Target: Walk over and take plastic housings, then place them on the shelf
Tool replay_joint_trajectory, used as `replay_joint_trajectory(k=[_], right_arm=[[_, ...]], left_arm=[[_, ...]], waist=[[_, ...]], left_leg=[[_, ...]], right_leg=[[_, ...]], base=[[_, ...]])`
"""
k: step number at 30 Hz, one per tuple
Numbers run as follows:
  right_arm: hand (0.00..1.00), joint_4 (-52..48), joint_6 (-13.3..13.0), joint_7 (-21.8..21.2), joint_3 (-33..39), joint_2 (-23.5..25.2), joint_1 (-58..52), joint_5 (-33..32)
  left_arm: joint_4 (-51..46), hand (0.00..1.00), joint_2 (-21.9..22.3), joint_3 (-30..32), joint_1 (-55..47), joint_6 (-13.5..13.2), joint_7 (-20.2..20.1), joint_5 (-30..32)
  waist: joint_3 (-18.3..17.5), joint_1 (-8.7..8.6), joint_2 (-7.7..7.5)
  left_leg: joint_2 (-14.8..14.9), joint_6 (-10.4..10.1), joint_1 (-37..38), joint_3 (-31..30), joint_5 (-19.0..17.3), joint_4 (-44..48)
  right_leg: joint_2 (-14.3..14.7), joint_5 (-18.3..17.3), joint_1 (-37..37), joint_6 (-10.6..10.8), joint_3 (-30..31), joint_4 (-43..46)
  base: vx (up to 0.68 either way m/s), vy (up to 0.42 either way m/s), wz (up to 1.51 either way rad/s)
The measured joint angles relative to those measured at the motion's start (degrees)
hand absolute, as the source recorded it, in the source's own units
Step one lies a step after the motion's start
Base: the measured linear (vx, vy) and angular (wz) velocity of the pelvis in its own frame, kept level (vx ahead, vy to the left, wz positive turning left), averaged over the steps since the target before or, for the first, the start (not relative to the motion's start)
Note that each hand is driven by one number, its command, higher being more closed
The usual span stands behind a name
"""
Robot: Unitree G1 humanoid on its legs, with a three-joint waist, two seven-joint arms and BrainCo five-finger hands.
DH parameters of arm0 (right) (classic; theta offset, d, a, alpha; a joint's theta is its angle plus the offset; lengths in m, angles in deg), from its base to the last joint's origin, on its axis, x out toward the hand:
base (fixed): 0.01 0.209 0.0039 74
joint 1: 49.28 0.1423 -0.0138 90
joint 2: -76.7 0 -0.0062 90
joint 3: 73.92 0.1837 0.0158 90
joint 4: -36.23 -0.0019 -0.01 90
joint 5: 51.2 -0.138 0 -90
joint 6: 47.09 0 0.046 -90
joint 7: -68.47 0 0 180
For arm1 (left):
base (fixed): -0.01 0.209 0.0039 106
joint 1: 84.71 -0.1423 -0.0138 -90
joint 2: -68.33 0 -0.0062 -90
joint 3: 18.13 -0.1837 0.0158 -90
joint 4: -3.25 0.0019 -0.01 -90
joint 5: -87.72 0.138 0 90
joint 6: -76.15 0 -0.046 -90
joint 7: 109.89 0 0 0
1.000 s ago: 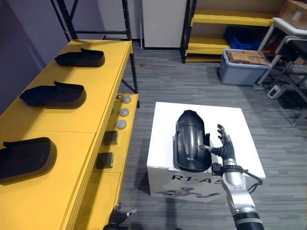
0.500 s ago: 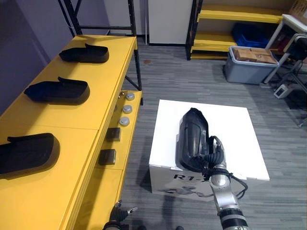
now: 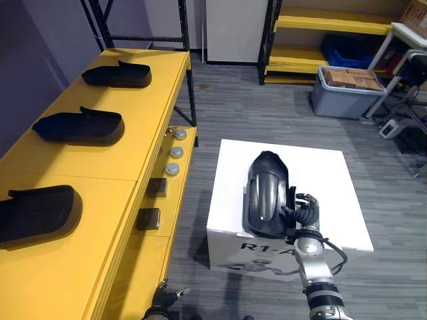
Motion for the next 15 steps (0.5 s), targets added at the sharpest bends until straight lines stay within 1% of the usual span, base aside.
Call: replay_joint_trajectory(k=[2, 4, 8, 10, 15], right_arm=[[1.00, 0.5, 0.0, -2.2, 0.3, -0.5, 0.7, 0.0], [1.00, 1.1, 0.0, -3.6, 0.2, -1.1, 1.2, -0.7], [1.00, 2.7, 0.0, -5.7, 0.1, -1.9, 2.0, -2.3], [1.00, 3.0, 0.1, -6.4, -0.5, -1.7, 2.2, -3.3], [1.00, 2.6, 0.0, -5.9, -1.5, -0.7, 2.2, -4.9]], left_arm=[[0.2, 0.00, -0.2, 0.0, 0.0, 0.0, -1.0, 0.0], [0.5, 0.00, -0.4, 0.0, 0.1, 0.0, -1.6, 0.0], [0.5, 0.00, -0.9, -1.2, 0.3, 0.0, -2.1, 0.0], [0.7, 0.00, -1.0, -1.2, 0.6, 0.1, -2.1, 0.0], [0.6, 0.00, -1.1, -1.2, 0.7, 0.0, -2.0, -0.2]], waist=[[0.0, -0.40, -0.16], [0.0, -0.54, -0.29], [-0.2, -0.32, -0.74], [-0.2, -0.17, -0.86], [-0.2, 0.37, -1.06]], left_leg=[[0.2, 0.0, 0.1, 0.0, 0.0, -0.1], [0.3, 0.0, 0.1, 0.0, 0.0, -0.2], [0.3, 0.0, 0.4, 0.0, 0.0, -0.4], [0.3, -0.1, 0.4, 0.0, 0.0, -0.4], [0.3, -0.1, 0.6, 0.0, 0.0, -0.4]], right_leg=[[0.2, 0.0, 0.1, 0.0, 0.0, -0.2], [0.3, 0.0, 0.1, 0.0, 0.0, -0.2], [0.4, 0.0, 0.2, 0.0, 0.0, -0.2], [0.4, 0.0, 0.3, 0.0, 0.0, -0.2], [0.3, 0.0, 0.5, 0.0, 0.0, -0.2]], base=[[0.00, 0.000, 0.00], [0.00, 0.000, 0.00], [0.00, 0.000, 0.00], [0.00, 0.000, 0.00], [0.00, 0.000, 0.00]])
